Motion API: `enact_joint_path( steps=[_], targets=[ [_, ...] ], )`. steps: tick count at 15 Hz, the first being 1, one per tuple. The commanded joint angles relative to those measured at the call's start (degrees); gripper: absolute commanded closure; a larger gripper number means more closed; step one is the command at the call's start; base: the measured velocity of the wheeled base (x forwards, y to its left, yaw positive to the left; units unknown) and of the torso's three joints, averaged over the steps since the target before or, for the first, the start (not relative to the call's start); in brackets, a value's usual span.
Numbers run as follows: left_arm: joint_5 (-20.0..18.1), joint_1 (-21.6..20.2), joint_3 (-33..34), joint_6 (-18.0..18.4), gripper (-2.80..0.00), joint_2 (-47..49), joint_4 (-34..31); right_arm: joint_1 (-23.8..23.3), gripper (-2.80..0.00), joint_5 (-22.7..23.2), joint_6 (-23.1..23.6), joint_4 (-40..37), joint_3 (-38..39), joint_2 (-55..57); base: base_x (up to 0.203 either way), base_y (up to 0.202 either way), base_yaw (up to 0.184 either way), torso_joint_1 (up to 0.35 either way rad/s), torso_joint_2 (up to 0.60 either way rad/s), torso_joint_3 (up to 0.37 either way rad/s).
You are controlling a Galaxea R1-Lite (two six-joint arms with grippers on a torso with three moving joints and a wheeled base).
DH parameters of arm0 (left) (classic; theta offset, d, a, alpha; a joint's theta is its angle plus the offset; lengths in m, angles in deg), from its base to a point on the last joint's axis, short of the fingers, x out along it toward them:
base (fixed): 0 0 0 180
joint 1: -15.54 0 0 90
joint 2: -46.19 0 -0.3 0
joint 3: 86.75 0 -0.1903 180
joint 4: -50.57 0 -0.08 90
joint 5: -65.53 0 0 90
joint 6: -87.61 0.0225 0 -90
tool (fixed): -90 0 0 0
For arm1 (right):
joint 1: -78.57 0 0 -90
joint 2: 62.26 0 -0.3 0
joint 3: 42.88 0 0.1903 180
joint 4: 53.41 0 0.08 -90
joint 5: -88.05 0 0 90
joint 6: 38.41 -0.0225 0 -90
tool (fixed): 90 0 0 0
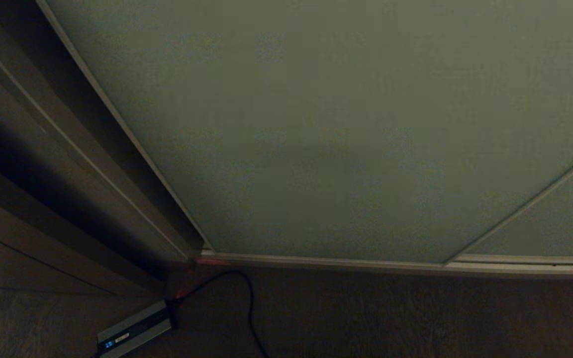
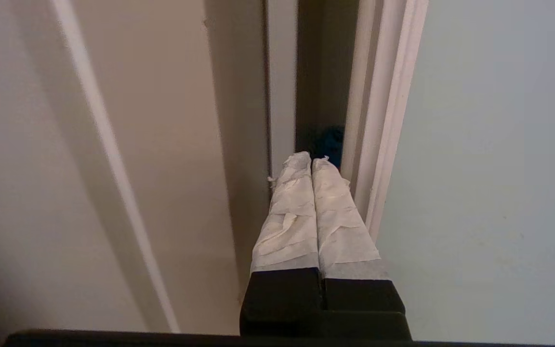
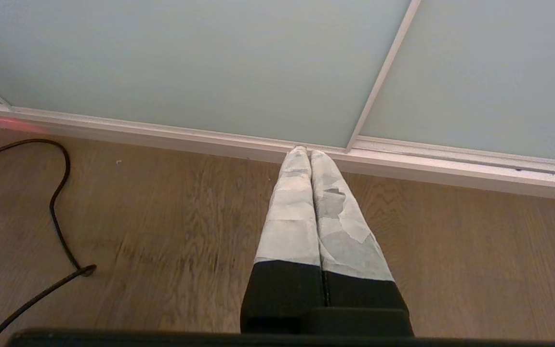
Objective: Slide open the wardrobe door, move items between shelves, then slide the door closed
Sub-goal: Open the door
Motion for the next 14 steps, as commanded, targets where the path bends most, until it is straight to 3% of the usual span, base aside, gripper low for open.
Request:
enact_joint_path(
  steps=[1, 5, 8, 14],
  targets=[
    [-1.2, -0.1, -0.4, -0.1, 0.0, 0.1, -2.4, 0.0, 0.0, 0.0, 0.0, 0.0, 0.2, 0.0, 0.0, 0.0, 0.0, 0.0, 0.0, 0.0],
    [-3.5, -0.1, -2.2, -2.7, 0.0, 1.9, -5.8, 0.0, 0.0, 0.0, 0.0, 0.0, 0.2, 0.0, 0.0, 0.0, 0.0, 0.0, 0.0, 0.0],
    [-4.3, -0.1, -4.9, -2.7, 0.0, 1.9, -8.7, 0.0, 0.0, 0.0, 0.0, 0.0, 0.2, 0.0, 0.0, 0.0, 0.0, 0.0, 0.0, 0.0],
    [-9.4, 1.6, -5.7, -2.4, 0.0, 0.0, -13.9, 0.0, 0.0, 0.0, 0.0, 0.0, 0.2, 0.0, 0.0, 0.0, 0.0, 0.0, 0.0, 0.0]
  ],
)
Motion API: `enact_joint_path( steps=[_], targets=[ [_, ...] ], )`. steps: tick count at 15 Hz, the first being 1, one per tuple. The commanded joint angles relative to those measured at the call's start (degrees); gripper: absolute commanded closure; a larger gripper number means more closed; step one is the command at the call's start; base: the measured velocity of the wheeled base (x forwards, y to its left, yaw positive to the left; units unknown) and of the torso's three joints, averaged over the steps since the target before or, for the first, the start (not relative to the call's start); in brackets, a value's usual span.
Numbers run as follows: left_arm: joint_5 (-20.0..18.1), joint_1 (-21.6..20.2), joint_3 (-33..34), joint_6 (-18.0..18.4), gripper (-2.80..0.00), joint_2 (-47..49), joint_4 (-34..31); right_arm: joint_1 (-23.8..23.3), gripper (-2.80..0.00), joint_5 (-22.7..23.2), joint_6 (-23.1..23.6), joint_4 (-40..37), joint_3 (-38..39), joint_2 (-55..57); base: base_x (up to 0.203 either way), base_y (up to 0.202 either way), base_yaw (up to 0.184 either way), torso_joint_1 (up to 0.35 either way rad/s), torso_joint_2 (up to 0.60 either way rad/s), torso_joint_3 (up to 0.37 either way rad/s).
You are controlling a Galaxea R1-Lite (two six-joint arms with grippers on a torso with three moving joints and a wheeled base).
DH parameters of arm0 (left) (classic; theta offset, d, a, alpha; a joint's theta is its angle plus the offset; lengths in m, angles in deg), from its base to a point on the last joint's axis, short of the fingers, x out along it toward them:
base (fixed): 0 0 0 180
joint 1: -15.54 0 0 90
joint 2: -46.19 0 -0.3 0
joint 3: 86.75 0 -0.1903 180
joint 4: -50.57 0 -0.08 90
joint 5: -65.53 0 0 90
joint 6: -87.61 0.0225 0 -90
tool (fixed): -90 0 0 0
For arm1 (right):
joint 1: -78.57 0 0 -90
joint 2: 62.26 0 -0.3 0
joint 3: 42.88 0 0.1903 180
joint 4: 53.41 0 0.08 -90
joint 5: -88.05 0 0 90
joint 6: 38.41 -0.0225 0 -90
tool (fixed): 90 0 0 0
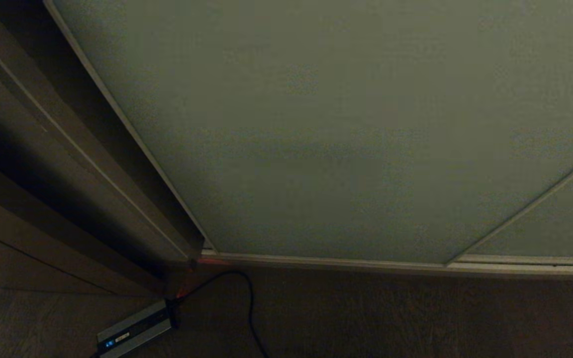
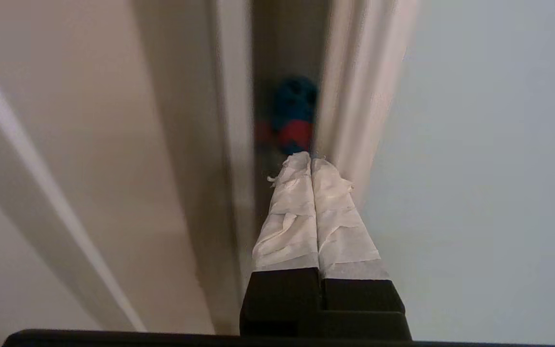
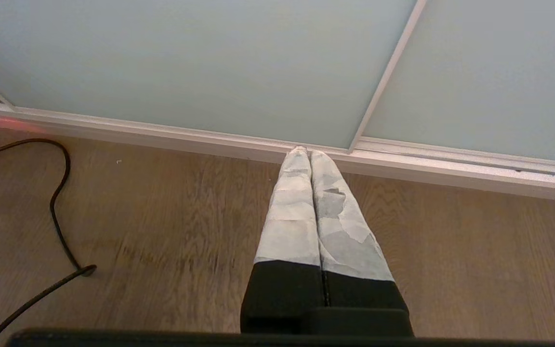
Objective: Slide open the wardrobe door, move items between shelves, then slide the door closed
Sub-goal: Open the door
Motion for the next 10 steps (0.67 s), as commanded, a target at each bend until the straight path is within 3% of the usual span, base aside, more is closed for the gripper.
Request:
enact_joint_path(
  steps=[1, 4, 10],
  targets=[
    [-1.0, 1.6, -0.3, 0.2, 0.0, -1.3, -1.9, 0.0, 0.0, 0.0, 0.0, 0.0, 0.2, 0.0, 0.0, 0.0, 0.0, 0.0, 0.0, 0.0],
    [-2.5, 3.6, -1.0, 0.6, 0.0, -1.6, -3.5, 0.0, 0.0, 0.0, 0.0, 0.0, 0.2, 0.0, 0.0, 0.0, 0.0, 0.0, 0.0, 0.0],
    [-3.0, 13.9, -2.5, 2.3, 0.0, -0.8, -6.7, 0.0, 0.0, 0.0, 0.0, 0.0, 0.2, 0.0, 0.0, 0.0, 0.0, 0.0, 0.0, 0.0]
  ],
)
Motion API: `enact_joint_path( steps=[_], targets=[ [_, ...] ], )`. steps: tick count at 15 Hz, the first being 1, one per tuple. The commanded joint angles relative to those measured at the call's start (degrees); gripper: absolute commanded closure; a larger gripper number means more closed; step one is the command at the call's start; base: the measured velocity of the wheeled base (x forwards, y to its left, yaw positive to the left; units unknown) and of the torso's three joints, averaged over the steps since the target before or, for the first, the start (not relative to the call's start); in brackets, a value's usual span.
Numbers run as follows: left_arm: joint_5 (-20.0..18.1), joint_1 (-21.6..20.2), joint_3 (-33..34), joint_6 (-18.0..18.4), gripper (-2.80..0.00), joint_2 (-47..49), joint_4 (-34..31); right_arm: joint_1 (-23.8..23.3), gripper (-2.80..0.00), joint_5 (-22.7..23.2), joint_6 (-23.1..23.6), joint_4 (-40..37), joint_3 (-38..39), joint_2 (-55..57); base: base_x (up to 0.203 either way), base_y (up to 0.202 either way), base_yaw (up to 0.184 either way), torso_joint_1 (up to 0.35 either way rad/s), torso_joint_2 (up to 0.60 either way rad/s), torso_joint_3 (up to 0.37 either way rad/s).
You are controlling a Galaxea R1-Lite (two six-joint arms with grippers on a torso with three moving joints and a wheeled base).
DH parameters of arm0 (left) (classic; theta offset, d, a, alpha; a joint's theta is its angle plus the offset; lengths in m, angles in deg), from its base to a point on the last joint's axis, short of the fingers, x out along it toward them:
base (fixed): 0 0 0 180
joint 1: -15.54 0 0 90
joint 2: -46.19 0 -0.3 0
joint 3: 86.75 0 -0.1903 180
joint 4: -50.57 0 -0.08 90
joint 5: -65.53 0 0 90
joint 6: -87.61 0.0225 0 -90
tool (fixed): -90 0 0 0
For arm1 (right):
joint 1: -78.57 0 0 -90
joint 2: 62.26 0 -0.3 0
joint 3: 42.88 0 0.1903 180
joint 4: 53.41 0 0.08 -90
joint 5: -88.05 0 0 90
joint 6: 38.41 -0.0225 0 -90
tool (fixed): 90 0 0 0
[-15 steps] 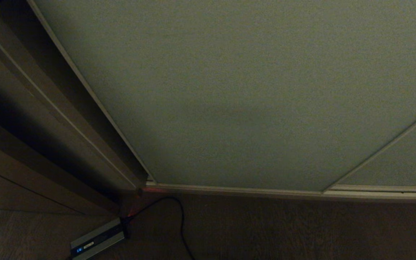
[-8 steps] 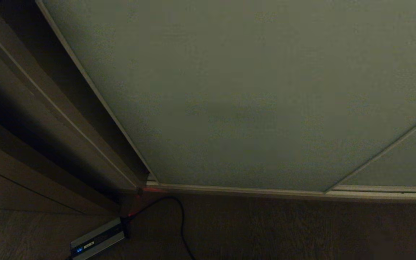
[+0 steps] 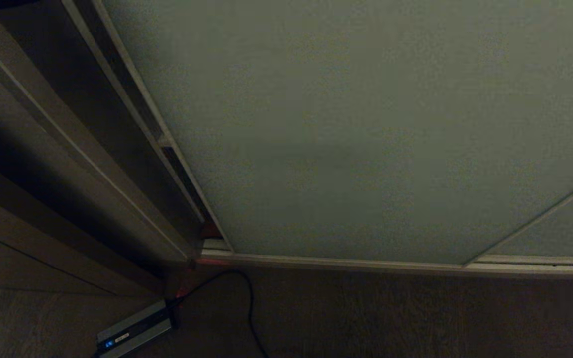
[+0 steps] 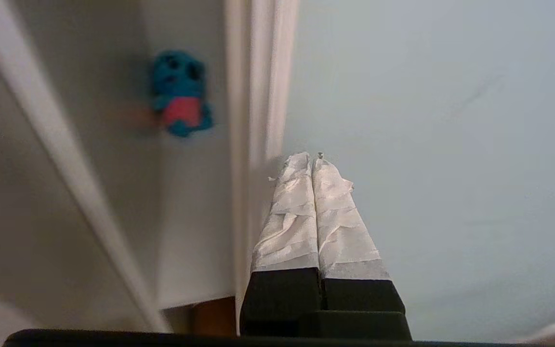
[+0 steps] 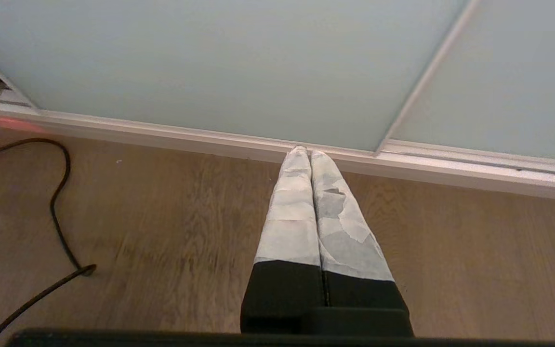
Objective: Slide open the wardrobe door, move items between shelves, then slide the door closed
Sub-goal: Open the door
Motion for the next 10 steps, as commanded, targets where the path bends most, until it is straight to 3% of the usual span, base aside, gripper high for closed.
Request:
enact_joint_path(
  steps=[1, 5, 10],
  targets=[
    [0.1, 3.8, -0.3, 0.4, 0.0, 0.9, 0.1, 0.0, 0.0, 0.0, 0.0, 0.0, 0.2, 0.0, 0.0, 0.0, 0.0, 0.0, 0.0, 0.0],
    [0.1, 8.2, -0.2, 0.5, 0.0, 0.9, 0.0, 0.0, 0.0, 0.0, 0.0, 0.0, 0.2, 0.0, 0.0, 0.0, 0.0, 0.0, 0.0, 0.0],
    [0.8, 7.3, -0.7, 0.1, 0.0, -6.3, 0.3, 0.1, 0.0, 0.0, 0.0, 0.0, 0.2, 0.0, 0.0, 0.0, 0.0, 0.0, 0.0, 0.0]
  ],
)
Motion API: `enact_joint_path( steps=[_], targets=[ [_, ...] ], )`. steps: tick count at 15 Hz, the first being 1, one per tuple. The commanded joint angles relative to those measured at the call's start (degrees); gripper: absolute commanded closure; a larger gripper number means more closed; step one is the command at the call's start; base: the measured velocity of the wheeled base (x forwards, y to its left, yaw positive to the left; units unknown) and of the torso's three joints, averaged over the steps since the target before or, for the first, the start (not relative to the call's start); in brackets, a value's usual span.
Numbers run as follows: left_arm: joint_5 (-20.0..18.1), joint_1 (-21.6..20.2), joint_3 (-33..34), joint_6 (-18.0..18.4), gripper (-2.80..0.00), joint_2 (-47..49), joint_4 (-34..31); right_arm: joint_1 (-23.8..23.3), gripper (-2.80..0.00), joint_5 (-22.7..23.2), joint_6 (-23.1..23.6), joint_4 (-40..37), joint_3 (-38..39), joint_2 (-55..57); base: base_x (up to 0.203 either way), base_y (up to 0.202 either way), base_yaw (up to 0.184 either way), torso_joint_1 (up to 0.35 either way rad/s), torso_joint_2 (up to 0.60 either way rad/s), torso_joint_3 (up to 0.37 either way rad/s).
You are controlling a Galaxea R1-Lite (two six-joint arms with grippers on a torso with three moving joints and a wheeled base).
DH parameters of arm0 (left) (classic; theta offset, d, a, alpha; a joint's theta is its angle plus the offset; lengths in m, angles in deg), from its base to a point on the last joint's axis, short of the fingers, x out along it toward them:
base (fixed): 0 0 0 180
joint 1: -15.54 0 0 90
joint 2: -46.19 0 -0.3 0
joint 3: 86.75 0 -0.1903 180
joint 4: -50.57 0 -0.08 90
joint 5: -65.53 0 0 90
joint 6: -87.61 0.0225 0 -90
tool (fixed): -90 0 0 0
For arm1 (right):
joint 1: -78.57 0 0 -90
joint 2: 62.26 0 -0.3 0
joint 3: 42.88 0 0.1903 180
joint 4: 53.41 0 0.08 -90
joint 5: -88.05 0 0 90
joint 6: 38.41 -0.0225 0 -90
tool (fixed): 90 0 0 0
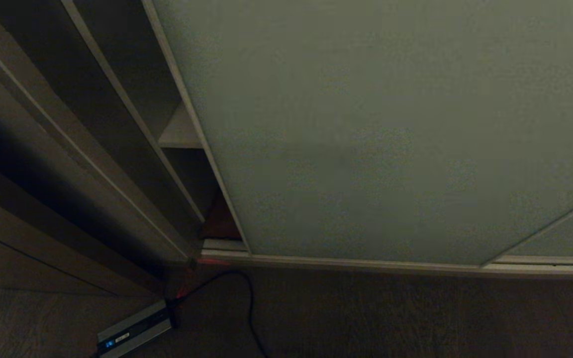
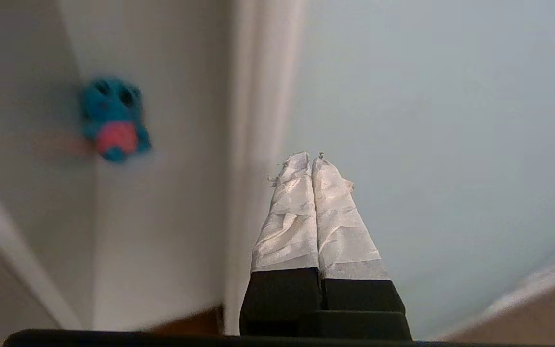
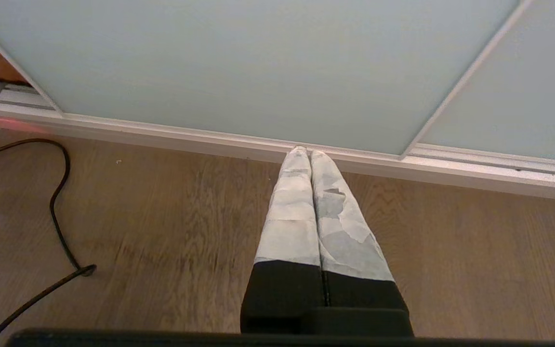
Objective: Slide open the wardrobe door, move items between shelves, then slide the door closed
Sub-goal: Open the door
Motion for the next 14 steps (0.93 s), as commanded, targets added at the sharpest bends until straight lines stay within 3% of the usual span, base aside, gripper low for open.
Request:
enact_joint_path(
  steps=[1, 3, 4, 10, 14],
  targets=[
    [1.8, -1.7, -1.7, 0.0, 0.0, -3.1, 0.2, 0.0, 0.0, 0.0, 0.0, 0.0, 0.2, 0.0, 0.0, 0.0, 0.0, 0.0, 0.0, 0.0],
    [7.2, -3.2, -4.4, 0.2, 0.0, -2.5, 0.1, 0.0, 0.0, 0.0, 0.0, 0.0, 0.2, 0.0, 0.0, 0.0, 0.0, 0.0, 0.0, 0.0],
    [7.6, -3.4, -4.4, 0.5, 0.0, -1.2, 0.1, 0.0, 0.0, 0.0, 0.0, 0.0, 0.2, 0.0, 0.0, 0.0, 0.0, 0.0, 0.0, 0.0],
    [7.5, -5.7, -5.6, 0.1, 0.0, 11.7, 0.7, 0.0, 0.0, 0.0, 0.0, 0.0, 0.2, 0.0, 0.0, 0.0, 0.0, 0.0, 0.0, 0.0],
    [4.7, -5.0, -6.4, 0.1, 0.0, 14.2, 0.7, 0.0, 0.0, 0.0, 0.0, 0.0, 0.2, 0.0, 0.0, 0.0, 0.0, 0.0, 0.0, 0.0]
  ],
)
